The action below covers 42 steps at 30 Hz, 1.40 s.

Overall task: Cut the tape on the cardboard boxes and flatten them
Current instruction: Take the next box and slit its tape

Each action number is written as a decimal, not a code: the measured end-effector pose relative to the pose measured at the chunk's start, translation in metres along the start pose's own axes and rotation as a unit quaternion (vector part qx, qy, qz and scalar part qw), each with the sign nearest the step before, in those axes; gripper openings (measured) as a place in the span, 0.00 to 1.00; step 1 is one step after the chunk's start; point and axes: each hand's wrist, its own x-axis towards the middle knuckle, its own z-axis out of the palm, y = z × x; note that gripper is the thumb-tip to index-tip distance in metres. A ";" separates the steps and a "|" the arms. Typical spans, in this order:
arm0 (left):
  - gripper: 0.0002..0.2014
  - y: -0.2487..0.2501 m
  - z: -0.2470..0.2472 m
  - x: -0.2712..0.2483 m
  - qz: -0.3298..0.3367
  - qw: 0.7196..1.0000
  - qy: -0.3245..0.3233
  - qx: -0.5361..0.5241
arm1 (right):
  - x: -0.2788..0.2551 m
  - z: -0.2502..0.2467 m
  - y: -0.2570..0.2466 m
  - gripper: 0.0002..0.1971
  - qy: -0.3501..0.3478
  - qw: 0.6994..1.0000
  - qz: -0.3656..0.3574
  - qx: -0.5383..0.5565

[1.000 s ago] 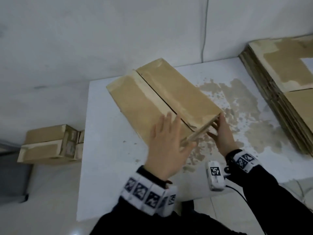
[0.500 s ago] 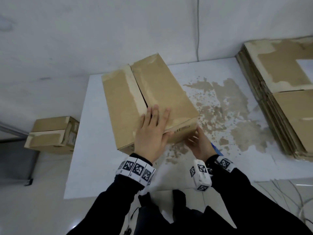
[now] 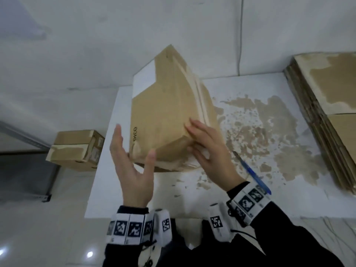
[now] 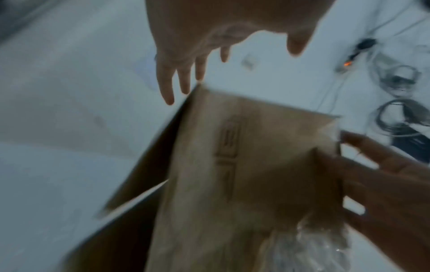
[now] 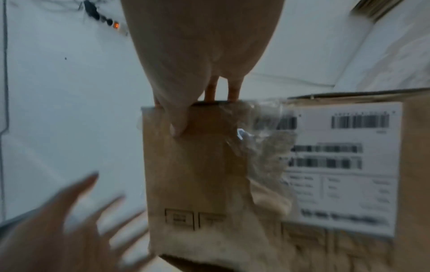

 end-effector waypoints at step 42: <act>0.37 -0.124 -0.024 0.112 0.106 0.921 -0.231 0.296 | 0.192 0.143 0.003 0.18 -0.209 0.918 0.233 -0.242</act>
